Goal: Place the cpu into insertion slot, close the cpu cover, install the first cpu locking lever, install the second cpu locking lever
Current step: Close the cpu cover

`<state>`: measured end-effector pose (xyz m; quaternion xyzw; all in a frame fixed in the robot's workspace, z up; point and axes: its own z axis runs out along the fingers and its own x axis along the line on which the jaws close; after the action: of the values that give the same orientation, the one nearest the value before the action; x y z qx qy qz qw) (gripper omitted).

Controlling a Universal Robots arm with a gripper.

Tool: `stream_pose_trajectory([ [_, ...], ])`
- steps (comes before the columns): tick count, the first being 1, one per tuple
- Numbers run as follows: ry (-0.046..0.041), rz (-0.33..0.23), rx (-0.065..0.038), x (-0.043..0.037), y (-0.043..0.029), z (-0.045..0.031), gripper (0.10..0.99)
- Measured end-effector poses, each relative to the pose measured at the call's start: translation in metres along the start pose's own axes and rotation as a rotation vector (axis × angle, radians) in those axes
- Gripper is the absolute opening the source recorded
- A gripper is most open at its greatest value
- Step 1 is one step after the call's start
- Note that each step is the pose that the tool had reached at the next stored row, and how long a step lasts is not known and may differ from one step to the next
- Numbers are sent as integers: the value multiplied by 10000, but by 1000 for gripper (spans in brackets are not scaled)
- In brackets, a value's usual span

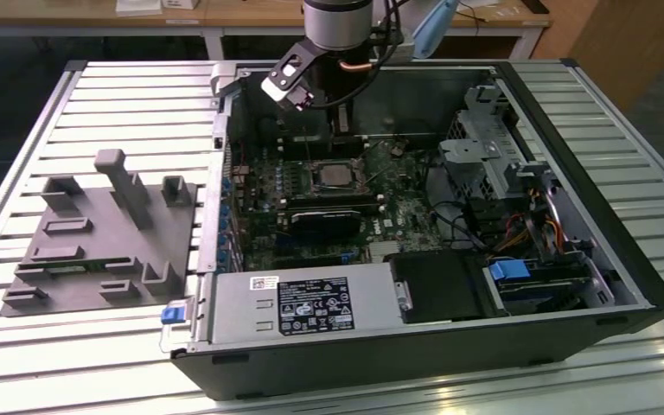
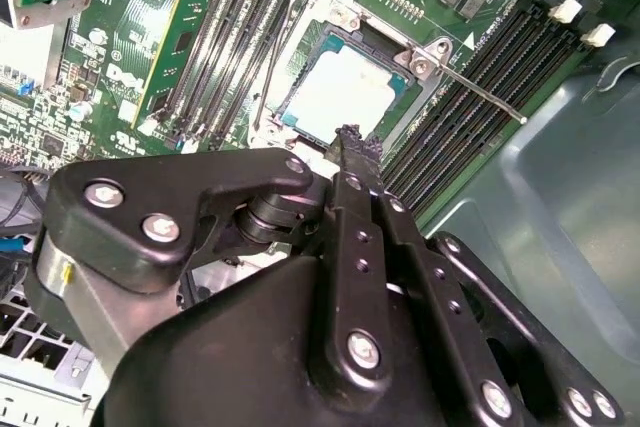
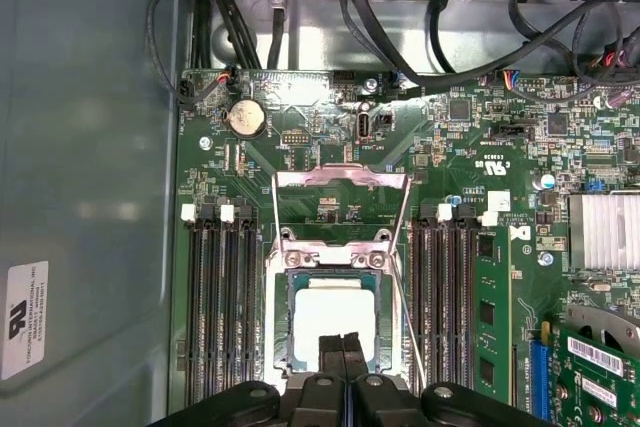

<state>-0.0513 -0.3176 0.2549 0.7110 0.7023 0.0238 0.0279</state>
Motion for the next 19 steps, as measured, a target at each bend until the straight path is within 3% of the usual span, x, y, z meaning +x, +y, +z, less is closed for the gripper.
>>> stream_pose_trajectory([
  [11,-1,1,0,0,5,0,102],
  [19,0,1,-1,2,142,11,102],
])
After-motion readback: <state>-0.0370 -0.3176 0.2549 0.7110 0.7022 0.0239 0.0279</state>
